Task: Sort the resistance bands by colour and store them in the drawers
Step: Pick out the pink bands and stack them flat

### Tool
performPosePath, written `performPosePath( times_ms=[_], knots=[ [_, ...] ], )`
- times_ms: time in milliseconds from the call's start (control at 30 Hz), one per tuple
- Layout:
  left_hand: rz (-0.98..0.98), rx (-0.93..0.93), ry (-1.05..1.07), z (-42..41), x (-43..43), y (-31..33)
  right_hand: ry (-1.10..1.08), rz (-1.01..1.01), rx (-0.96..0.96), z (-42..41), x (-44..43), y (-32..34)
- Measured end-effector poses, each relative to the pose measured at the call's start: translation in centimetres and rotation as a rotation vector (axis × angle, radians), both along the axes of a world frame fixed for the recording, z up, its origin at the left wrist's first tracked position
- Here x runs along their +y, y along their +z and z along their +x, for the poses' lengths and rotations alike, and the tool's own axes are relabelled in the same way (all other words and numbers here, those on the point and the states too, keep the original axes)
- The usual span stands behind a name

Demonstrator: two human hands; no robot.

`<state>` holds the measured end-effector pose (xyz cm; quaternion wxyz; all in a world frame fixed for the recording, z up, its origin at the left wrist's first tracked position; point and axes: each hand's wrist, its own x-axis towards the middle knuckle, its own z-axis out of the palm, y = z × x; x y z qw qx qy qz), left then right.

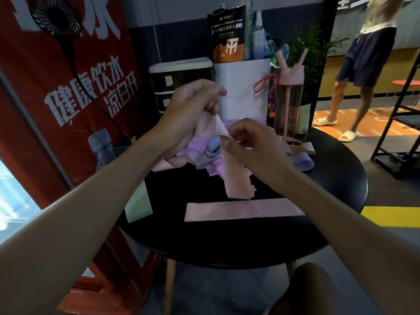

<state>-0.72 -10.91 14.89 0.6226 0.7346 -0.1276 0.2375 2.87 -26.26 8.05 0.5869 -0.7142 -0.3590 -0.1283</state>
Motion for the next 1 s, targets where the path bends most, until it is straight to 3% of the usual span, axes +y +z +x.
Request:
performPosePath(
  times_ms=[200,433,533,633,700,833,1000],
  knots=[
    [0.055,0.090,-0.082,-0.9,0.9,-0.6,0.249,-0.005,0.140,-0.9,0.2,-0.6],
    [0.099,0.111,-0.086,-1.5,1.9,-0.8,0.331,0.065,0.326,-1.2,0.4,-0.2],
    [0.140,0.109,-0.069,-1.8,1.8,-0.7,0.276,0.101,0.336,-0.8,0.3,0.3],
    [0.175,0.095,-0.011,-1.9,1.4,-0.7,0.164,-0.003,0.264,-0.3,0.2,1.5],
    [0.108,0.083,0.079,-1.6,1.2,-0.9,0.102,-0.011,0.213,0.2,0.2,2.0],
    [-0.295,0.160,0.079,-1.8,0.2,-1.6,-0.010,0.112,0.218,1.0,0.4,2.7],
    [-0.271,0.120,0.130,-1.8,-0.3,-2.4,-0.023,0.077,0.189,1.4,0.5,3.0]
  ],
)
